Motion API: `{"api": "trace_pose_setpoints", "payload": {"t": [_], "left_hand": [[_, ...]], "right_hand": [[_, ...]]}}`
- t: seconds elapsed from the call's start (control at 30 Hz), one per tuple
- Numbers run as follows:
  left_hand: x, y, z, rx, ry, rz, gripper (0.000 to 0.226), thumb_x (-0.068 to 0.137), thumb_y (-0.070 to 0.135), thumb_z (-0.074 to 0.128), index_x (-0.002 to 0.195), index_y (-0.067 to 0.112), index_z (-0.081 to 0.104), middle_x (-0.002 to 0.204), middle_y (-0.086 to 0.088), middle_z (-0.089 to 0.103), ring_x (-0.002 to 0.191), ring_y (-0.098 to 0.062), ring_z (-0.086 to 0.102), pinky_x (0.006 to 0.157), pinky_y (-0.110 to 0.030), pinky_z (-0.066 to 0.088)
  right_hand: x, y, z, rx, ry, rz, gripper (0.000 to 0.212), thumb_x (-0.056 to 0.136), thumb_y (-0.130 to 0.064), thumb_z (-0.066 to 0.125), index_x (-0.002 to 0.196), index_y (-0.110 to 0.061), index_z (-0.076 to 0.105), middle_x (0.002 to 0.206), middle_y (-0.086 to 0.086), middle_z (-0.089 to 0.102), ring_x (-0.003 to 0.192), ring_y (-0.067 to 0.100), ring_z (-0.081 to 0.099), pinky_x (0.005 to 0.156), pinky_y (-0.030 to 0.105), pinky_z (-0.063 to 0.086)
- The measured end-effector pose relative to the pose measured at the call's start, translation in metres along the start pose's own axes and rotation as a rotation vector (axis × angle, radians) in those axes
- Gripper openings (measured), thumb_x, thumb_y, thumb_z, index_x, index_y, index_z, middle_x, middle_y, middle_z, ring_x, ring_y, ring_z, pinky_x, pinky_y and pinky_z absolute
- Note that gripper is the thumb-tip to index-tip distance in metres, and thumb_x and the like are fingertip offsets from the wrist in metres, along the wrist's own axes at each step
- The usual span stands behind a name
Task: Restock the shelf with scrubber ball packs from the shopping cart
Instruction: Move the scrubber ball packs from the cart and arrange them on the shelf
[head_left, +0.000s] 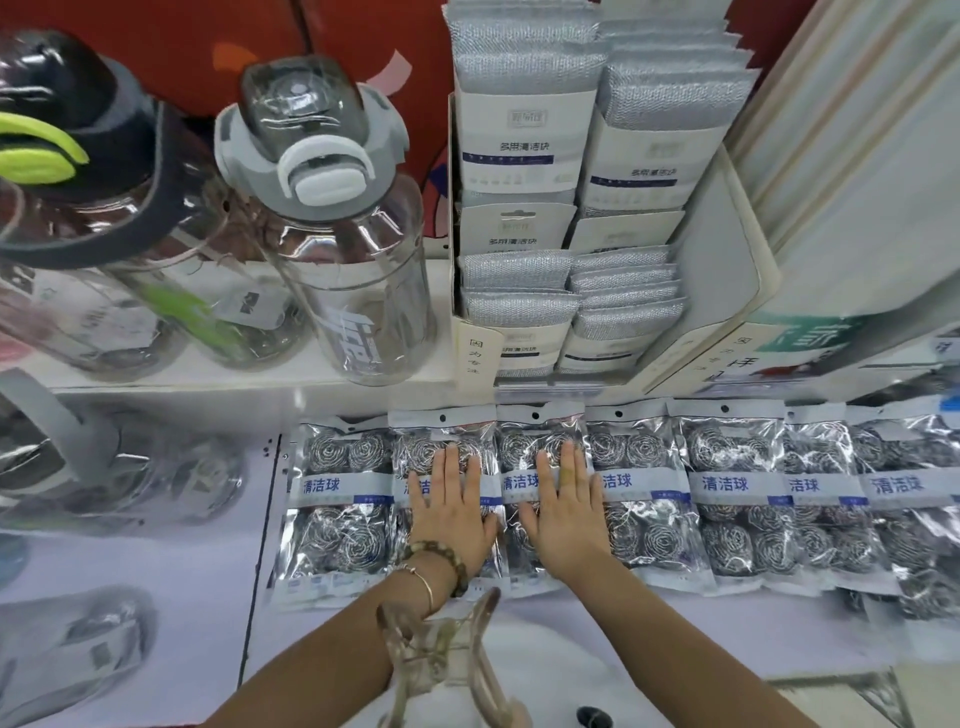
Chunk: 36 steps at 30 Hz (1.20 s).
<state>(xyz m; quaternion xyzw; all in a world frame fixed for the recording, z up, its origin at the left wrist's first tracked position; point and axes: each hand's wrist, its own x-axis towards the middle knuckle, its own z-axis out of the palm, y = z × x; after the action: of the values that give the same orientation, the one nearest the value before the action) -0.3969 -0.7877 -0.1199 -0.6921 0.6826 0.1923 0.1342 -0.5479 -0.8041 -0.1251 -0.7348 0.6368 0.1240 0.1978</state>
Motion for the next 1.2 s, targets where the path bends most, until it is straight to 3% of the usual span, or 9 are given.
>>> {"api": "trace_pose_setpoints", "payload": {"t": [0.3,0.43,0.57,0.67,0.8,0.9,1.03,1.1,1.2], "left_hand": [[0.0,-0.001,-0.004,0.028,-0.023,0.012,0.074,0.092,0.056,0.018,0.141,0.015,-0.021,0.143,-0.011,-0.033,0.139,-0.027,-0.021,0.108,-0.055,-0.011],[-0.009,-0.007,-0.006,-0.025,0.023,0.036,0.074,0.092,0.056,0.022,0.145,0.019,-0.013,0.151,-0.01,-0.023,0.14,-0.025,-0.018,0.111,-0.053,-0.007],[-0.017,-0.01,-0.015,-0.21,0.091,0.032,0.073,0.091,0.048,0.04,0.147,0.024,0.0,0.153,-0.003,-0.018,0.142,-0.019,-0.012,0.115,-0.048,-0.002],[-0.027,-0.01,-0.019,-0.397,0.199,-0.005,0.064,0.088,0.039,0.049,0.144,0.028,0.02,0.155,0.002,-0.002,0.141,-0.021,0.011,0.116,-0.044,0.009],[-0.048,-0.016,-0.018,-0.595,0.307,-0.076,0.049,0.088,0.028,0.055,0.134,0.022,0.042,0.15,0.004,0.025,0.116,-0.016,0.05,0.104,-0.029,0.036],[-0.069,-0.024,-0.014,-0.681,0.357,-0.154,0.043,0.089,0.02,0.054,0.132,0.017,0.045,0.141,0.001,0.04,0.11,-0.014,0.053,0.089,-0.018,0.037],[-0.101,-0.034,-0.012,-0.78,0.433,-0.291,0.04,0.09,0.015,0.052,0.13,0.019,0.046,0.128,-0.002,0.049,0.097,-0.013,0.053,0.08,-0.021,0.043],[-0.12,-0.041,-0.007,-0.825,0.463,-0.371,0.041,0.091,0.016,0.052,0.131,0.019,0.044,0.131,0.0,0.047,0.101,-0.013,0.052,0.083,-0.022,0.042],[-0.148,-0.055,0.006,-0.885,0.514,-0.483,0.043,0.09,0.015,0.051,0.132,0.023,0.044,0.129,0.003,0.048,0.108,-0.014,0.05,0.087,-0.023,0.04]], "right_hand": [[-0.002,-0.001,-0.009,0.033,-0.015,-0.015,0.097,0.055,-0.07,-0.039,0.136,-0.019,-0.031,0.142,0.012,-0.039,0.131,0.027,-0.036,0.111,0.045,-0.016],[-0.01,0.002,-0.016,0.062,-0.016,-0.013,0.072,0.093,-0.06,0.016,0.146,-0.024,-0.017,0.151,0.011,-0.028,0.14,0.026,-0.026,0.116,0.045,-0.008],[-0.021,0.003,-0.022,0.208,0.111,-0.03,0.069,0.095,-0.047,0.039,0.151,-0.022,0.007,0.158,0.009,-0.004,0.145,0.025,-0.007,0.119,0.043,0.002],[-0.029,-0.002,-0.026,0.278,0.176,-0.049,0.064,0.093,-0.034,0.05,0.148,-0.019,0.02,0.156,0.009,0.013,0.145,0.025,0.01,0.117,0.041,0.012],[-0.038,-0.009,-0.027,0.348,0.202,-0.161,0.056,0.092,-0.022,0.051,0.144,-0.015,0.032,0.149,0.009,0.032,0.137,0.023,0.031,0.11,0.038,0.034],[-0.044,-0.02,-0.027,0.368,0.188,-0.246,0.05,0.091,-0.021,0.052,0.139,-0.012,0.041,0.141,0.011,0.043,0.125,0.027,0.044,0.101,0.039,0.042],[-0.046,-0.044,-0.028,0.393,0.156,-0.363,0.045,0.091,-0.022,0.054,0.134,-0.012,0.045,0.13,0.011,0.051,0.102,0.026,0.055,0.088,0.034,0.047],[-0.048,-0.058,-0.027,0.386,0.122,-0.446,0.042,0.093,-0.024,0.052,0.133,-0.013,0.046,0.131,0.008,0.049,0.103,0.024,0.054,0.084,0.031,0.044],[-0.049,-0.084,-0.021,0.36,0.052,-0.548,0.043,0.092,-0.025,0.052,0.133,-0.014,0.046,0.135,0.009,0.047,0.119,0.026,0.047,0.094,0.035,0.041]]}}
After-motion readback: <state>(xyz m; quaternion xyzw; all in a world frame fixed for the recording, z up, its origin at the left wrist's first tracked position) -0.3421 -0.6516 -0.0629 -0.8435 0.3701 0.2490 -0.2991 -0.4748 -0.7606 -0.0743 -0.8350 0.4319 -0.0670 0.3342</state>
